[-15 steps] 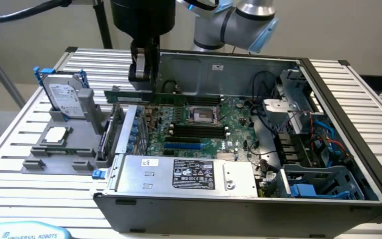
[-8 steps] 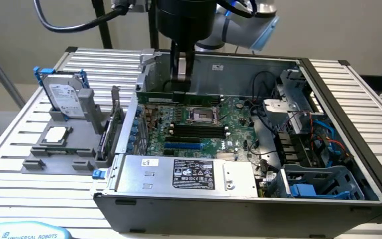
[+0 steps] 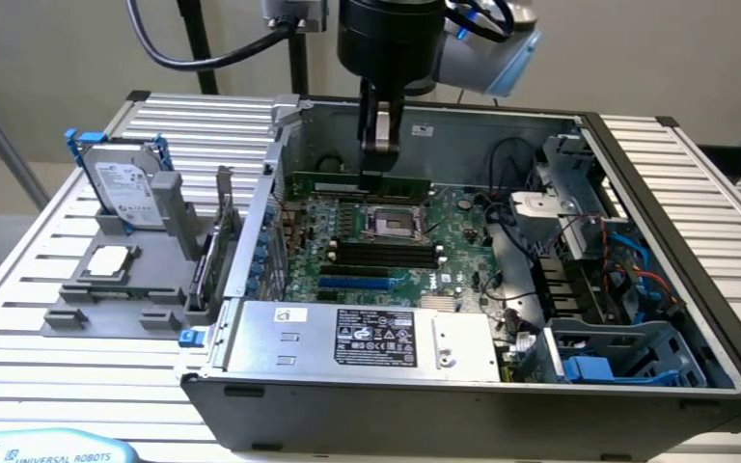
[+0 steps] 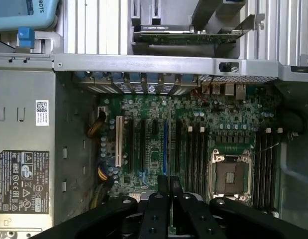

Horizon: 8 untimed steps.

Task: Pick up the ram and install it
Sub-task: 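Pick up the ram and move it above insertion slot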

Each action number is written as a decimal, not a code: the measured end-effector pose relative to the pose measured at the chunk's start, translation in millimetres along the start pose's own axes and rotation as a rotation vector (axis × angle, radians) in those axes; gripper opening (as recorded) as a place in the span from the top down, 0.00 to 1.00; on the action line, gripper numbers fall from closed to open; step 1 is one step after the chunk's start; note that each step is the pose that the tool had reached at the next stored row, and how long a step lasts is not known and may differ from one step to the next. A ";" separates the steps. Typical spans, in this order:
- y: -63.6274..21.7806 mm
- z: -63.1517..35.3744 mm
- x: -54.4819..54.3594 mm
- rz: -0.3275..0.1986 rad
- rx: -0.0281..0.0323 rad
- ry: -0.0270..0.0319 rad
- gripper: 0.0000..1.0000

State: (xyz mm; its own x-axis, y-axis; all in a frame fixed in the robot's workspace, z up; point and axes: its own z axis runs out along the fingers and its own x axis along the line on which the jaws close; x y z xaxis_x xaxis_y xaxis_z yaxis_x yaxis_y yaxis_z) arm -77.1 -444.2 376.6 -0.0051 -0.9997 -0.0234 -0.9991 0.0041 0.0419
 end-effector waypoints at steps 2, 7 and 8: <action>-3.9 3.7 -7.1 0.000 0.0000 0.0000 0.87; -11.6 12.9 -25.2 0.000 0.0000 0.0000 0.87; -13.1 14.7 -28.7 0.000 0.0000 0.0000 0.87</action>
State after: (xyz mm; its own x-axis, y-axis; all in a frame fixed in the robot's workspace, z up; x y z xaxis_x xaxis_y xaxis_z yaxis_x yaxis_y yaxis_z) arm -64.5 -415.2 362.0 -0.0051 -0.9997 -0.0234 -0.9991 0.0041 0.0419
